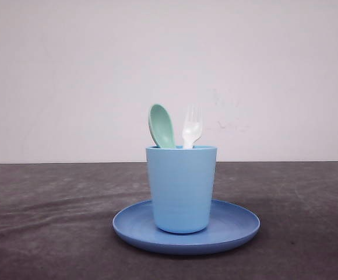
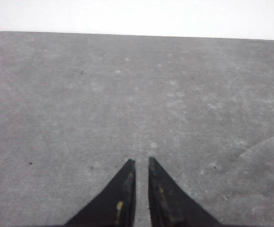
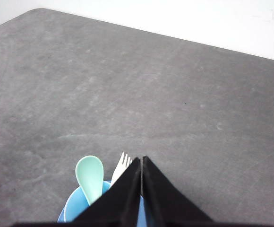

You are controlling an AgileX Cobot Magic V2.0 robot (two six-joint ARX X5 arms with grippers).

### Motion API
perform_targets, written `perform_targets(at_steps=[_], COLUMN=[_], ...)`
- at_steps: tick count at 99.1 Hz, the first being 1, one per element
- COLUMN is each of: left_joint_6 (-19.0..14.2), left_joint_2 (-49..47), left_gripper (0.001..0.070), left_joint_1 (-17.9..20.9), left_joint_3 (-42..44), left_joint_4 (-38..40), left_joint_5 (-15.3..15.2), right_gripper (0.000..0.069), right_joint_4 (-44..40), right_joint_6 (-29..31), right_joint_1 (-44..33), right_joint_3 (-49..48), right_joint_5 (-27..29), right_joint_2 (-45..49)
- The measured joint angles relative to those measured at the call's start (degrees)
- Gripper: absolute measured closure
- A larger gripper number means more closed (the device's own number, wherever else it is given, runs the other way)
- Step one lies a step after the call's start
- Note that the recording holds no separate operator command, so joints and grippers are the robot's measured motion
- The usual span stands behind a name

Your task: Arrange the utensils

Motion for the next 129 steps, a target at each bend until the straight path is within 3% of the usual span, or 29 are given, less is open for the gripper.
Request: perform_targets(at_steps=[26, 49, 78, 84, 101, 129], left_joint_6=[0.00, 0.00, -0.02, 0.00, 0.00, -0.02], left_joint_2=[0.00, 0.00, 0.00, 0.00, 0.00, 0.00], left_gripper=[0.0686, 0.0686, 0.0686, 0.0686, 0.0686, 0.0686], left_joint_1=[0.00, 0.00, 0.00, 0.00, 0.00, 0.00], left_joint_3=[0.00, 0.00, 0.00, 0.00, 0.00, 0.00], left_joint_4=[0.00, 0.00, 0.02, 0.02, 0.02, 0.04], left_joint_5=[0.00, 0.00, 0.00, 0.00, 0.00, 0.02], right_gripper=[0.0687, 0.0687, 0.0687, 0.0687, 0.0687, 0.0687], right_joint_4=[0.04, 6.19, 10.60, 10.86, 15.47, 22.32], right_joint_6=[-0.17, -5.33, -12.33, -13.16, -14.03, -14.64], right_joint_1=[0.00, -4.31, -27.47, -32.98, -43.58, -51.78], right_joint_3=[0.00, 0.00, -1.88, -4.31, -14.32, -37.16], right_joint_5=[0.22, 4.11, -13.73, -16.61, -18.16, -20.72], right_joint_2=[0.00, -0.07, -3.06, -5.09, -12.41, -31.39])
